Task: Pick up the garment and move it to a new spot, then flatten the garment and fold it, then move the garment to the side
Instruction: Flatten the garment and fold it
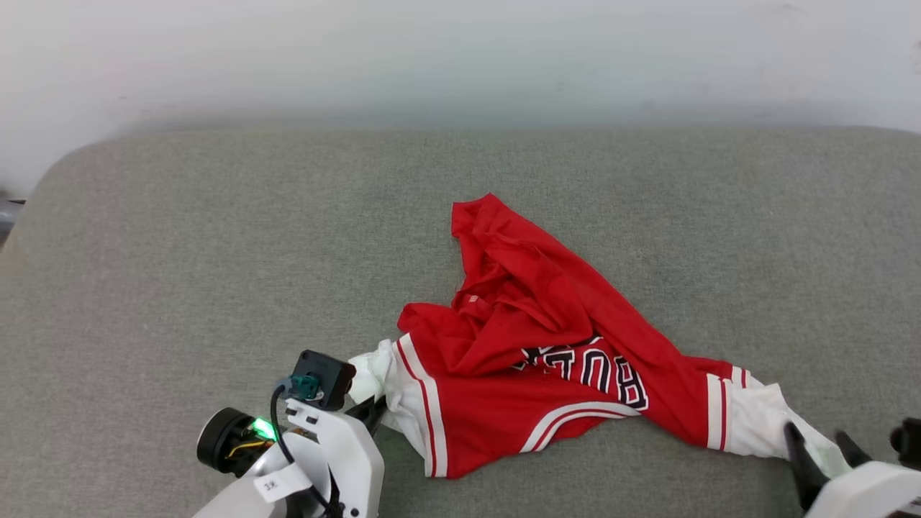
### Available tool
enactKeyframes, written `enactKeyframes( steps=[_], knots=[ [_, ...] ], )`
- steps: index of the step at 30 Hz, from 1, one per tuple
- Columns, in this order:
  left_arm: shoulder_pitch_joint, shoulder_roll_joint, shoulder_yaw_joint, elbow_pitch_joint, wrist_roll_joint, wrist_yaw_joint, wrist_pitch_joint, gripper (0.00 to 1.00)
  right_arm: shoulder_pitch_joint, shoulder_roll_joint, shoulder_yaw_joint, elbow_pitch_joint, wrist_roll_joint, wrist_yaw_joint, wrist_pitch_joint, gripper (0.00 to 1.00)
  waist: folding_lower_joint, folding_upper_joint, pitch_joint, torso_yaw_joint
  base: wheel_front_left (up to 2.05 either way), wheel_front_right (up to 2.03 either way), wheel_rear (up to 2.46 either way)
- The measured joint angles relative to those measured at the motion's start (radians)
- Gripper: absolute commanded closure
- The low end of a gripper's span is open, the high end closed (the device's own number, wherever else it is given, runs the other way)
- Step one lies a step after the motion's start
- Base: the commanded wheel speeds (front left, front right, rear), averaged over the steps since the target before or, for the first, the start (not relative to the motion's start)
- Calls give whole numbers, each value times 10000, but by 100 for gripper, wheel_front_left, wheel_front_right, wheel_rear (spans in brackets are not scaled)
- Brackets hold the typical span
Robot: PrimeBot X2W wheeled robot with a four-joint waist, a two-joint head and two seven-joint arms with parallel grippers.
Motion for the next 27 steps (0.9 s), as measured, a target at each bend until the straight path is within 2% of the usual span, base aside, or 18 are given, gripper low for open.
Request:
enactKeyframes(
  steps=[8, 13, 20, 21, 22, 23, 27],
  knots=[
    [401, 125, 211, -1011, 86, 443, -479, 100, -88, -171, -1260, 681, -426, 0, 2451, 0, -1, 0, -233, 167, 0, 0, 0],
    [408, 127, 234, -1273, 150, 489, -571, 100, -665, -690, -1310, 1507, -483, 0, 3250, 0, 0, 0, -129, 267, 0, 0, 0],
    [385, 117, 255, -1381, 159, 493, -748, 100, -1149, -1081, -779, 2623, -169, -8, 4272, 0, -1, 0, 177, 405, 0, 0, 0],
    [381, 113, 253, -1379, 159, 487, -780, 100, -1224, -1120, -750, 2723, -33, -23, 4437, 42, -1, -1, 207, 419, 0, 0, 0],
    [381, 111, 253, -1371, 159, 481, -784, 100, -1284, -1131, -752, 2796, 81, -31, 4589, 93, -1, -1, 230, 432, 0, 0, 0],
    [381, 109, 261, -1363, 157, 481, -817, 100, -1315, -1160, -732, 2817, 146, -36, 4707, 100, -1, -1, 248, 440, 0, 0, 0],
    [380, 90, 336, -1319, 146, 497, -1045, 100, -1354, -1104, -566, 2734, 460, -19, 4813, 100, 0, 0, 220, 421, 0, 0, 0]
  ],
)
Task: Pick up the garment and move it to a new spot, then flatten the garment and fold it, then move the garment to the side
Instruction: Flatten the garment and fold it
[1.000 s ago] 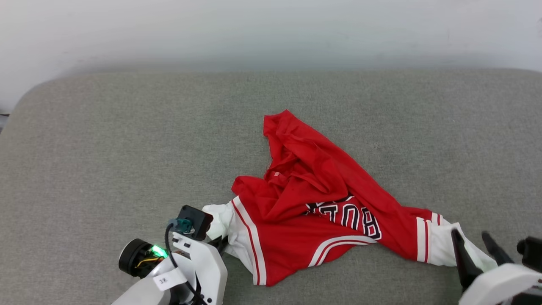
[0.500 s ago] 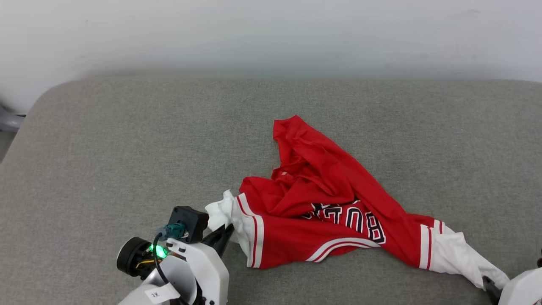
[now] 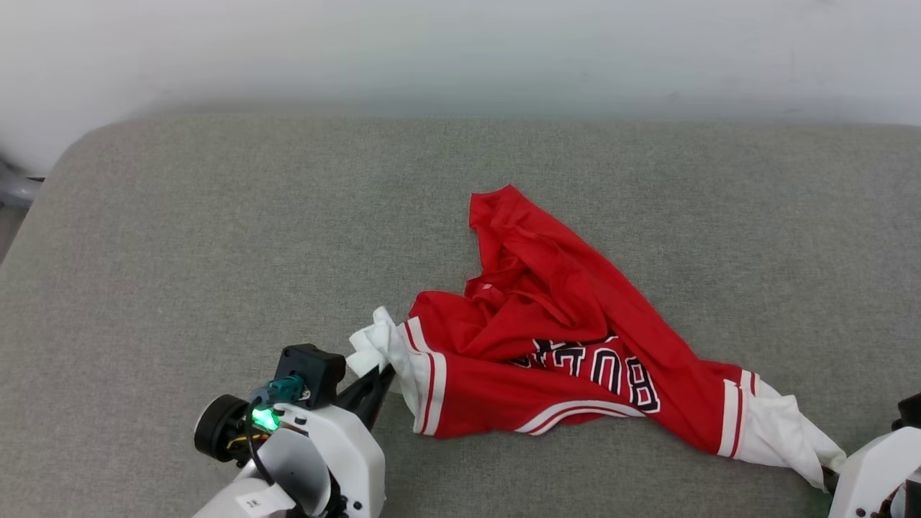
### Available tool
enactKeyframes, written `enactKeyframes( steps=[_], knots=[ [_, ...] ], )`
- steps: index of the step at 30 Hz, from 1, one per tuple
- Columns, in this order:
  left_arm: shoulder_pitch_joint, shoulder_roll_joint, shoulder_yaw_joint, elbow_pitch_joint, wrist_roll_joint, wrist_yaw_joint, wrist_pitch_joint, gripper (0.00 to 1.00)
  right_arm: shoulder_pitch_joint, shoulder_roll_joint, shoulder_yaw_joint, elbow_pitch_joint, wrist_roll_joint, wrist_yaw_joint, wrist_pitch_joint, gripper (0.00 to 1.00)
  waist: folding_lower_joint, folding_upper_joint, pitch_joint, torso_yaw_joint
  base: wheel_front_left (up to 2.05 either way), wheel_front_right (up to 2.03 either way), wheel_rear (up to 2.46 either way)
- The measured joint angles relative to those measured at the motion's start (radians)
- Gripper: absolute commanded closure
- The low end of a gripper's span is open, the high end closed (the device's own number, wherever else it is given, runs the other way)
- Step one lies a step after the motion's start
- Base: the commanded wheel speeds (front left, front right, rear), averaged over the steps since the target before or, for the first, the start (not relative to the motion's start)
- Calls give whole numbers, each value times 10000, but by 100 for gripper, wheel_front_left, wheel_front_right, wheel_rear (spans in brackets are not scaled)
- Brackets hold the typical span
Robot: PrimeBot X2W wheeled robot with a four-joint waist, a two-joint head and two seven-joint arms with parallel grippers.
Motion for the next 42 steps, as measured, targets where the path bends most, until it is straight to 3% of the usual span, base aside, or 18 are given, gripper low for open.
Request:
enactKeyframes(
  steps=[11, 13, 18, 25, 33, 42],
  knots=[
    [-195, 462, 884, -591, 94, 234, -928, 100, -152, -19, 357, -2543, -19, 17, -569, 100, 0, 0, -527, -343, 0, 0, 0],
    [-786, 556, 1248, -823, 75, 221, -1055, 100, -650, -33, 514, -3664, -184, 17, -598, 100, 0, 0, -664, -421, 0, 0, 0],
    [-1870, 470, 1902, -418, -265, 130, -1210, 100, -1926, -13, 631, -4146, -606, 19, -1091, 100, 0, 0, -669, -496, 0, 0, 0],
    [-4099, -94, 2322, 1137, -337, -380, -1818, 100, -4280, 127, 642, -3168, -1465, 19, -1931, 100, 0, 0, -207, -462, 0, 0, 0],
    [-7050, -715, 2646, 3287, -245, -1035, -2662, 100, -7462, -267, 834, -1603, -1871, 19, -2882, 100, 1, 0, 935, -398, 0, 0, 0],
    [-10336, -765, 3012, 5304, 63, -1551, -3467, 100, -11247, -422, 932, -50, -2529, 21, -3891, 100, 2, 0, 2553, -501, 0, 0, 0]
  ],
)
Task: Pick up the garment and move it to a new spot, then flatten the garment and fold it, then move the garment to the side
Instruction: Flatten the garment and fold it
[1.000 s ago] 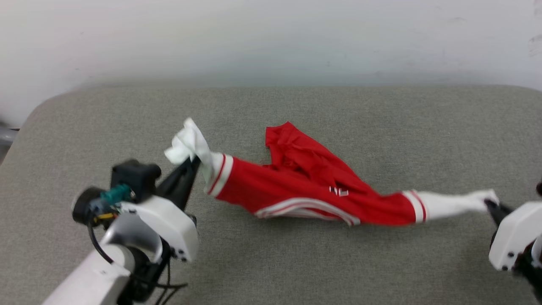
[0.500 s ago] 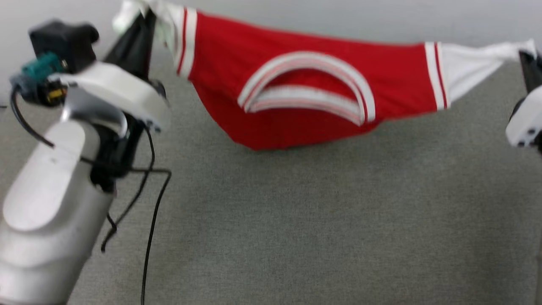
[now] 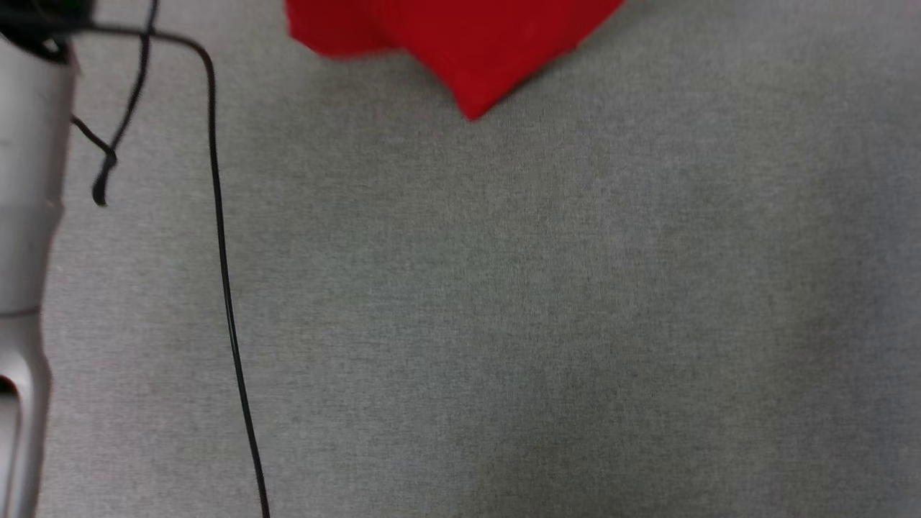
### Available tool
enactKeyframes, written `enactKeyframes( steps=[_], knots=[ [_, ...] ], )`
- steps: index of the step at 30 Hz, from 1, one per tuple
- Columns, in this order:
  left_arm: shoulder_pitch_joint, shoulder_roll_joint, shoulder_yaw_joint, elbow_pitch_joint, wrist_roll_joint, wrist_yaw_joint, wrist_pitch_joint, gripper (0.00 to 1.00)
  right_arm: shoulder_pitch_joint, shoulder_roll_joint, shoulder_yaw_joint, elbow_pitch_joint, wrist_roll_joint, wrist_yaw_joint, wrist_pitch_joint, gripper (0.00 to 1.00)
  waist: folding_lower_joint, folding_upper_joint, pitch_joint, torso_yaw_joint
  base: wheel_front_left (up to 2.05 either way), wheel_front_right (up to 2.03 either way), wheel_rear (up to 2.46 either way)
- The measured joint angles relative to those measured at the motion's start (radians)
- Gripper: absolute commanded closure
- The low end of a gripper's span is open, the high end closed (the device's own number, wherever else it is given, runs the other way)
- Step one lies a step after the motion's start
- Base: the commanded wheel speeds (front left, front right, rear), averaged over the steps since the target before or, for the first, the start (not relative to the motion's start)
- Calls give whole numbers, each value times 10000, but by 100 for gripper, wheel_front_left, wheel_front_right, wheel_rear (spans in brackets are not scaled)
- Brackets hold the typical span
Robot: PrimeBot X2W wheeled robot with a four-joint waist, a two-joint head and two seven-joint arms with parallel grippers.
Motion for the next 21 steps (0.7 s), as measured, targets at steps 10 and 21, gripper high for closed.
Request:
enactKeyframes(
  steps=[10, 21],
  knots=[
    [-2230, 247, 245, 1505, 215, -451, -671, 100, -2938, 155, 165, 1371, -518, 0, -1016, 100, 0, 0, 1760, -358, 0, 0, 0],
    [-2364, 82, 355, 3081, 27, -1043, -1089, 100, -3314, 502, 589, 3152, -454, 0, -1841, 100, 0, -1, 2839, -615, 0, 0, 0]
  ],
)
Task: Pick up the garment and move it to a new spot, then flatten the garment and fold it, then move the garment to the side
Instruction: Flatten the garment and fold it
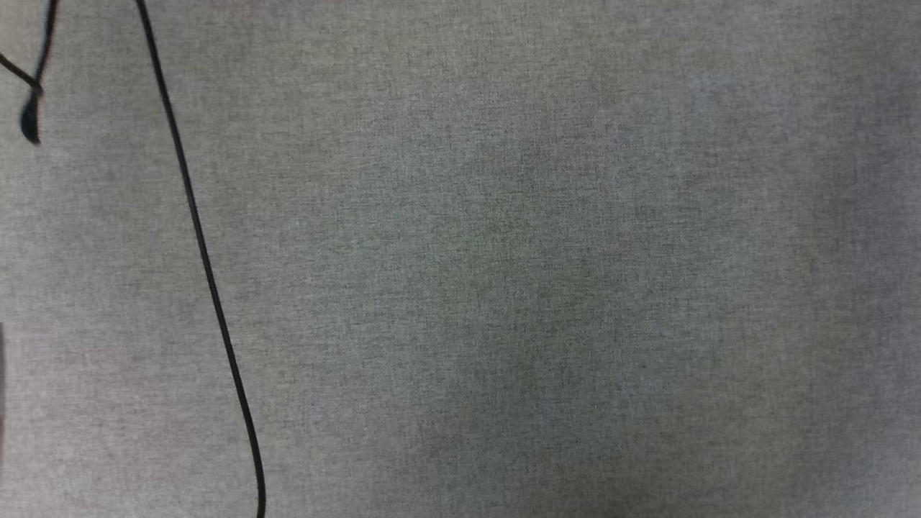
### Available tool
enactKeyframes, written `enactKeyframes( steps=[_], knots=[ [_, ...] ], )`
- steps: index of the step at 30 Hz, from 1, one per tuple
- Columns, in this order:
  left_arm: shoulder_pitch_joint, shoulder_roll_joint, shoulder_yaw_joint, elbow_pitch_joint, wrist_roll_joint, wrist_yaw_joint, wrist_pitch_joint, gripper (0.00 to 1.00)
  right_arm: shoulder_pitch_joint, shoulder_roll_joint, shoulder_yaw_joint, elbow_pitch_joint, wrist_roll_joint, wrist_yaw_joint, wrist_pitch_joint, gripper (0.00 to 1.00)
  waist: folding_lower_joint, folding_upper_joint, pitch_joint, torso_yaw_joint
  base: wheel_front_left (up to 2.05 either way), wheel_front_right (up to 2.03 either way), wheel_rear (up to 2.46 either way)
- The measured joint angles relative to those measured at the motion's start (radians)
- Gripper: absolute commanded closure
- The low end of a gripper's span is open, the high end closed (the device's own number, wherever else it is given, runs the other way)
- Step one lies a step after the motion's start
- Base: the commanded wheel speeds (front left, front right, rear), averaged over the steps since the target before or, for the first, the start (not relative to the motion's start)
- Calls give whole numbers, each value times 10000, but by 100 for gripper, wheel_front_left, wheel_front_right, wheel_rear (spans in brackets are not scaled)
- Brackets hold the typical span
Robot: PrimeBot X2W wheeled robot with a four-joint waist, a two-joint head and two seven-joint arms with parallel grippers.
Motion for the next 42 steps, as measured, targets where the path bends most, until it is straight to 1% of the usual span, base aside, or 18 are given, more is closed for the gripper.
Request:
enactKeyframes(
  steps=[6, 11, 16, 19, 23, 27, 32, 37, 42],
  knots=[
    [675, -257, -104, 652, -180, -322, -98, 100, 869, 31, 286, 746, 424, 0, -385, 100, -1, 0, -194, 146, 0, 0, 0],
    [1718, -322, -136, 723, -186, -439, -123, 100, 2228, -31, 479, 646, 1011, 0, -579, 100, -2, 0, -631, 246, 0, 0, 0],
    [3359, -468, 82, 81, -184, -441, -125, 100, 4154, -186, 568, -121, 1459, 0, -640, 100, -3, 0, -1283, 335, 0, 0, 0],
    [4511, -621, 169, -297, -330, -439, -125, 100, 5480, -242, 508, -849, 1697, 0, -456, 100, -3, 0, -1748, 397, 0, 0, 0],
    [5996, -621, 341, -1030, -441, -332, -125, 100, 7237, -242, 276, -1933, 1994, 2, -8, 100, -3, 0, -2413, 469, 0, 0, 0],
    [7661, -606, 426, -1887, -445, -54, -125, 100, 8989, -142, -155, -3122, 2132, 2, 418, 100, -5, 1, -3106, 531, 0, 0, 0],
    [9634, -562, 453, -2961, -564, 278, -92, 100, 11130, 255, -719, -4619, 2157, 4, 961, 100, -6, 1, -3935, 616, 0, 0, 0],
    [11270, -336, 422, -4165, -560, 903, 146, 100, 12987, 663, -1101, -5797, 2242, 6, 1488, 100, -6, 1, -4645, 708, 0, 0, 0],
    [13098, -136, 514, -5517, -679, 1643, 454, 100, 14505, 911, -1323, -6512, 2301, 6, 1883, 100, -6, 1, -5282, 739, 0, 0, 0]
  ],
)
